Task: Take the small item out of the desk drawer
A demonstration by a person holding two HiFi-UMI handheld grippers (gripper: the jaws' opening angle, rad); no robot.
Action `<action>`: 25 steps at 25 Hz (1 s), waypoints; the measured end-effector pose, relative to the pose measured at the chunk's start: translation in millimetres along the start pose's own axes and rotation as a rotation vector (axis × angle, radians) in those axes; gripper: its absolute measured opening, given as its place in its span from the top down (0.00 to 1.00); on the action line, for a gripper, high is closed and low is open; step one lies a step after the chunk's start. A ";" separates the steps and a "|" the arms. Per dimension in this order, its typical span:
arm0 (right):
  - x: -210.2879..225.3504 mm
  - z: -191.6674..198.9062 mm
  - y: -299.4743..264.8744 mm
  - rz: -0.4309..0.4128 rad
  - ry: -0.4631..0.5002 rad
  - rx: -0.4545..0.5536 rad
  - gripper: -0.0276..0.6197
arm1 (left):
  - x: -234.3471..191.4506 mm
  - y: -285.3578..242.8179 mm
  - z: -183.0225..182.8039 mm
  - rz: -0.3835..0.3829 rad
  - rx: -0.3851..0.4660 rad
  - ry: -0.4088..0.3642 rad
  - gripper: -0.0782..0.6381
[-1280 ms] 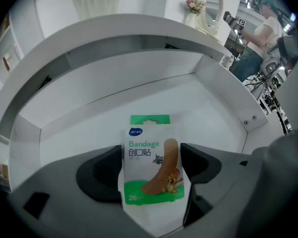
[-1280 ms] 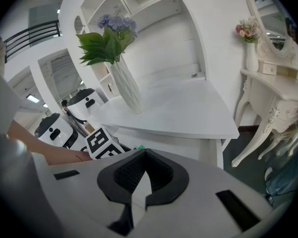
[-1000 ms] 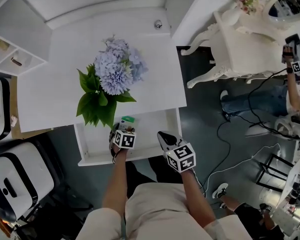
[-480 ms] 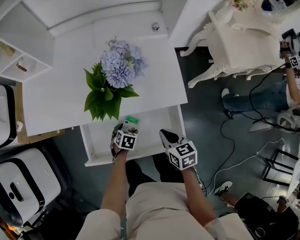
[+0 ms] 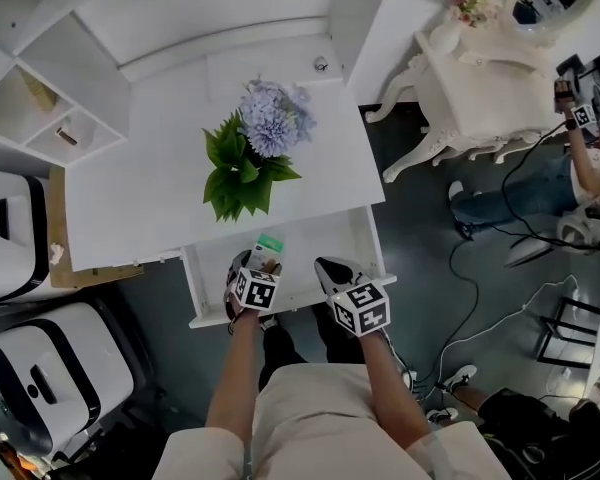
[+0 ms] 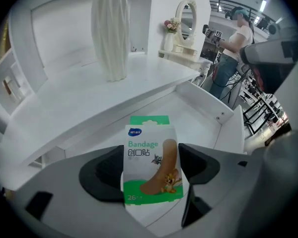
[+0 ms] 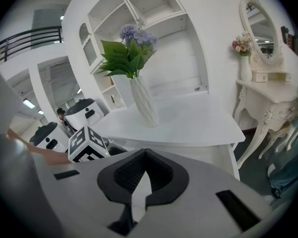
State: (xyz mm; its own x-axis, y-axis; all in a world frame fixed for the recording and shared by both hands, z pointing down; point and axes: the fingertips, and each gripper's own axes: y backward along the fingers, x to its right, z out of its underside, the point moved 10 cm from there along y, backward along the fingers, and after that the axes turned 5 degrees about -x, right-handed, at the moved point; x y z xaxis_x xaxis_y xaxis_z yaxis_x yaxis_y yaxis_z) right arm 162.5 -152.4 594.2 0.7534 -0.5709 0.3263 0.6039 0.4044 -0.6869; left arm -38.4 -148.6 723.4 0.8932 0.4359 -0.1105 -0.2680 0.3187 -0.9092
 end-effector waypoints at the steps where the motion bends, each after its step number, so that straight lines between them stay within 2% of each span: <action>1: -4.6 -0.2 0.0 0.001 0.000 0.004 0.92 | -0.4 6.1 1.9 -0.003 0.011 0.000 0.39; 15: -56.1 6.6 0.4 0.031 -0.023 0.067 0.92 | -2.4 83.7 23.1 -0.027 0.183 0.044 0.39; 25: -87.8 22.9 2.7 0.073 -0.078 0.134 0.92 | 1.1 134.8 34.5 -0.040 0.299 0.034 0.39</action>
State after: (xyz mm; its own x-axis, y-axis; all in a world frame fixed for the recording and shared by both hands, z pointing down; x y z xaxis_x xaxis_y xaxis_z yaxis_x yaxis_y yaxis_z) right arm 103.9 -84.8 578.6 0.8113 -0.4813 0.3320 0.5723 0.5372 -0.6196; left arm -85.9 -76.1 614.5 0.9153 0.3916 -0.0947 -0.3223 0.5707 -0.7553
